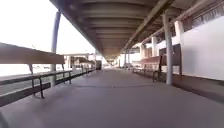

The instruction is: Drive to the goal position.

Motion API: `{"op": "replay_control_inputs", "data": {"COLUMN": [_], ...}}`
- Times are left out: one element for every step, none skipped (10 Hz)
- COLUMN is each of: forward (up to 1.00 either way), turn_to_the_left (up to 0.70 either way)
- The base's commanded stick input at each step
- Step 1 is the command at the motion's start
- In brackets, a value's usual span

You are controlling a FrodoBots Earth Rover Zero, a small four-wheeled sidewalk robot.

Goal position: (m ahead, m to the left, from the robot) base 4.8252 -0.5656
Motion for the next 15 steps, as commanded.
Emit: {"op": "replay_control_inputs", "data": {"forward": [0.7, 0.7, 0.7, 0.7, 0.7, 0.7, 0.7, 0.7, 0.7, 0.7, 0.7, 0.7, 0.7, 0.7, 0.7], "turn_to_the_left": [0.0, 0.0, 0.0, 0.0, 0.0, 0.0, 0.0, 0.0, 0.0, 0.33, 0.28, 0.21, 0.11, 0.01, 0.0]}}
